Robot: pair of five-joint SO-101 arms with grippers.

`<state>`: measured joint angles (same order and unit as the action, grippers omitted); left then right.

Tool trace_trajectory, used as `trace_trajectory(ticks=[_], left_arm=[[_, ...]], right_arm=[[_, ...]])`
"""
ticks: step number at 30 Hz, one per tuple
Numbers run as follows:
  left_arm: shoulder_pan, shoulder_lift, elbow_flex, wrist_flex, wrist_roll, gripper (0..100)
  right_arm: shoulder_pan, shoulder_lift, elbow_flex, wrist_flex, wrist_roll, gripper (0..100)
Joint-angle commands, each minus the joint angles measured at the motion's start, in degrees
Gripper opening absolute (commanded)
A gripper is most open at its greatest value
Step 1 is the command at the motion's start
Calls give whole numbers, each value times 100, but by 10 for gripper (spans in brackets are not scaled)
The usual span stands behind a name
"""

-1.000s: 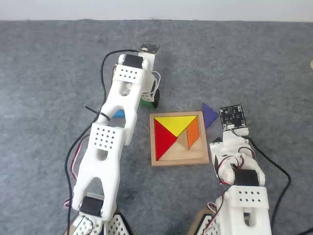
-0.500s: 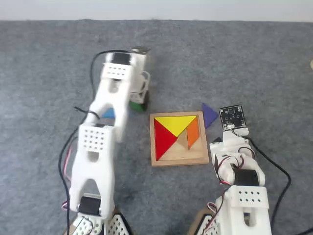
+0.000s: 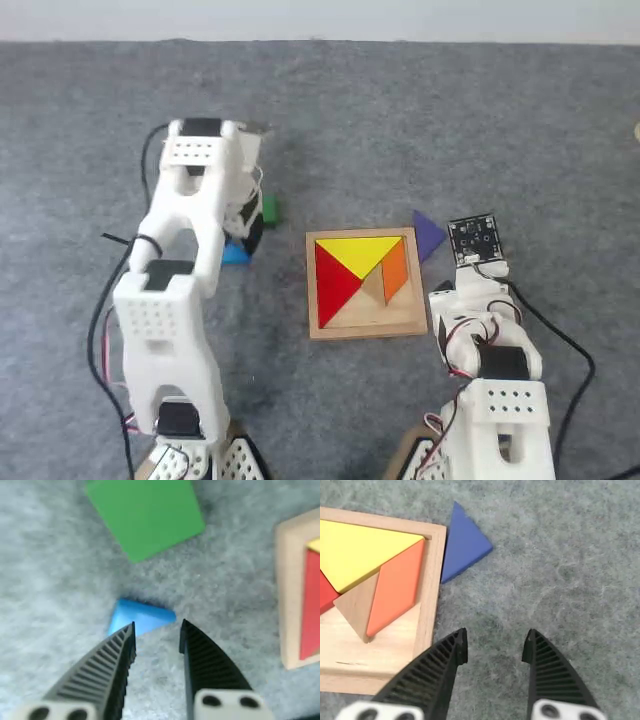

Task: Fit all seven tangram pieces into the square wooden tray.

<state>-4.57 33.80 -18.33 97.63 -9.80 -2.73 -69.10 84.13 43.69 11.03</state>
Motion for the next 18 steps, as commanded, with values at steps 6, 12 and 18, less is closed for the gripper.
trace_trajectory(ticks=[6, 12, 18], left_arm=[[35, -396, -444, -1371, 1705, 271], [316, 738, -497, -1776, 2048, 253], [589, 1653, -1622, -835, 2013, 242]], right_arm=[[-22, -66, -44, -127, 44, 190], [-22, -75, -44, -127, 62, 190], [-22, -84, -44, -127, 62, 190]])
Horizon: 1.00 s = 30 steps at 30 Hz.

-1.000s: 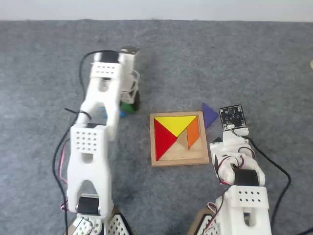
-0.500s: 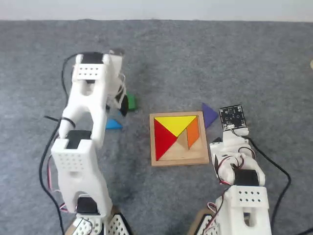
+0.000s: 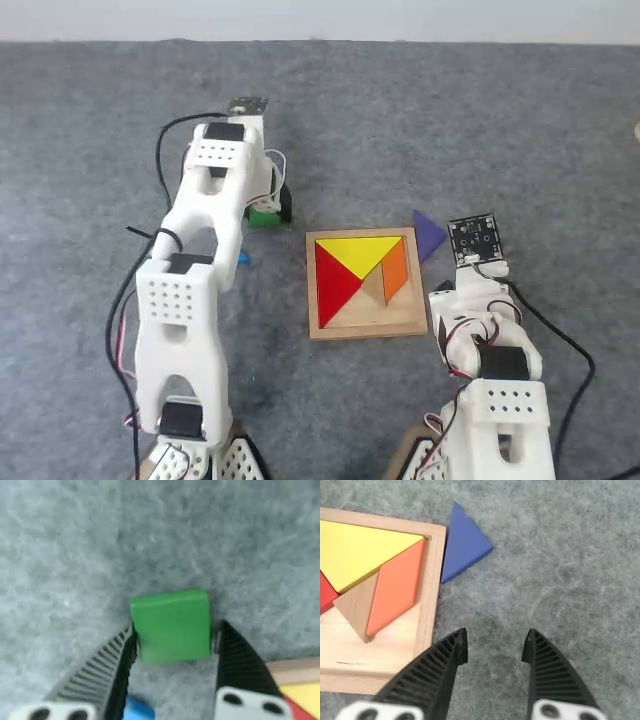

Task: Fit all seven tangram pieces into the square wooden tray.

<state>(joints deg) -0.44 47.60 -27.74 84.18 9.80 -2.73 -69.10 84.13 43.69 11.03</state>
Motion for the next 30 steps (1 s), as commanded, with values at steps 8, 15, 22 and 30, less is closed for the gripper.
trace_trajectory(ticks=[8, 15, 22, 30], left_arm=[[220, 1618, -2642, 1662, -193, 179], [202, 1081, -2404, 1653, -316, 126], [202, -149, -1411, 1653, -475, 126], [70, -958, -708, 1618, -527, 140]], right_arm=[[-22, -92, -44, -119, 62, 190], [-22, -101, -44, -119, 70, 190], [-22, -101, -44, -127, 70, 190], [-22, -101, -44, -127, 70, 190]])
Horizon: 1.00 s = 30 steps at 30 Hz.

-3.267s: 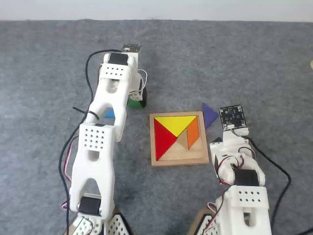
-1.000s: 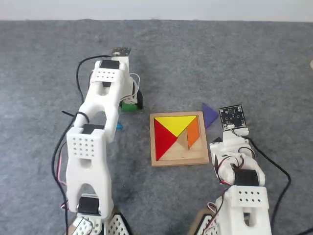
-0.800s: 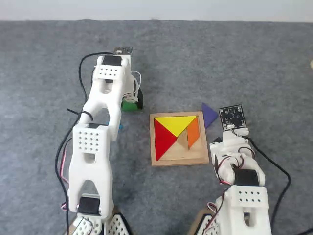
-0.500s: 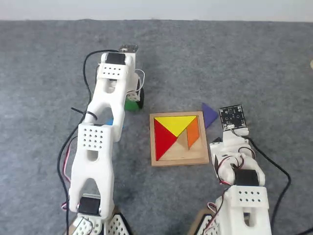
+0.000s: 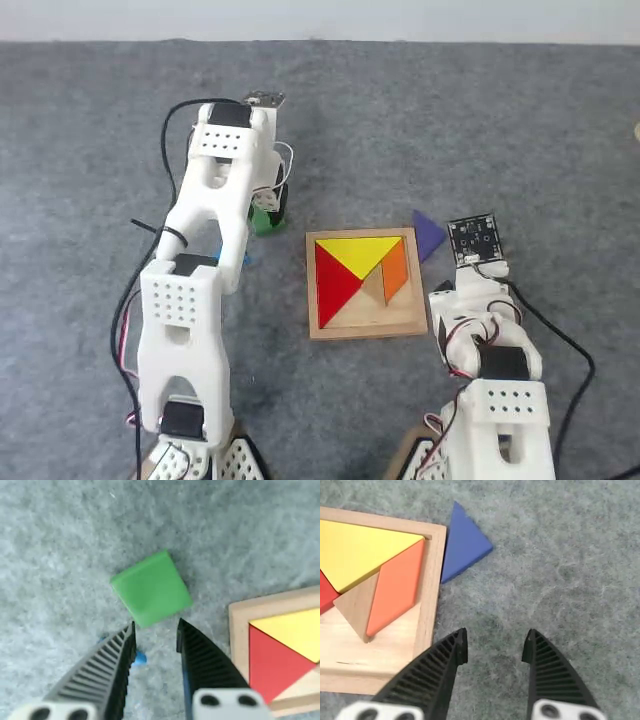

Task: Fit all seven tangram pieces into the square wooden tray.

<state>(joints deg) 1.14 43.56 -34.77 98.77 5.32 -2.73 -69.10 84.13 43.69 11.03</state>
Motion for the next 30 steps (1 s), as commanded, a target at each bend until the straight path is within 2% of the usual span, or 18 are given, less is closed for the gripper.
trace_trajectory(ticks=[1, 5, 10, 13, 18, 23, 30], left_arm=[[-141, -580, -13, 158, 9, 157], [-246, -475, -136, -18, 343, 239], [-97, 273, -145, -475, 1020, 244], [26, 703, -145, -703, 1187, 244], [88, 1046, -505, -448, 1108, 239], [26, 1248, -760, -325, 774, 130], [-527, 1284, -1121, 158, 273, 88]], right_arm=[[-13, -101, -44, -127, 70, 190], [-22, -101, -44, -127, 70, 190], [-22, -101, -44, -127, 62, 190], [-22, -101, -44, -127, 70, 190], [-22, -101, -44, -119, 70, 190], [-22, -101, -44, -110, 70, 190], [-13, -101, -44, -110, 70, 190]])
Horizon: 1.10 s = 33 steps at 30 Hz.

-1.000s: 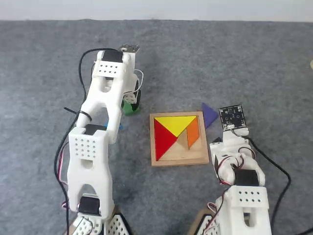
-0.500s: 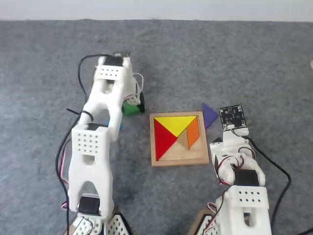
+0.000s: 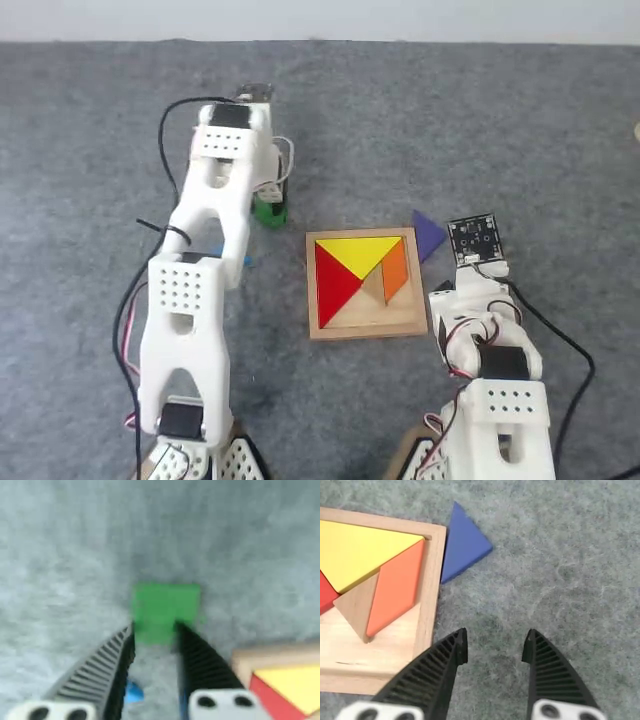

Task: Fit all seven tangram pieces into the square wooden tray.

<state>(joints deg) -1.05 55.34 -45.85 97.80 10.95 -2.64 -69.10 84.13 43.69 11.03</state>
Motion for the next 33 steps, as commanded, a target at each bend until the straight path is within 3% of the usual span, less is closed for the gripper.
trace_trajectory(ticks=[1, 8, 14, 18, 25, 33], left_arm=[[-369, 105, 13, 273, -422, 88], [-440, -9, 312, 281, -949, 90], [-527, -941, -514, 264, -510, 182], [-316, -1108, -1042, 123, -501, 190], [343, -369, -1130, 18, -545, 191], [202, 941, -1103, 308, -774, 188]], right_arm=[[-22, -101, -44, -119, 70, 190], [-22, -101, -44, -119, 70, 190], [-31, -101, -44, -119, 70, 190], [-31, -101, -44, -119, 70, 190], [-31, -101, -44, -119, 70, 190], [-31, -101, -44, -119, 70, 190]])
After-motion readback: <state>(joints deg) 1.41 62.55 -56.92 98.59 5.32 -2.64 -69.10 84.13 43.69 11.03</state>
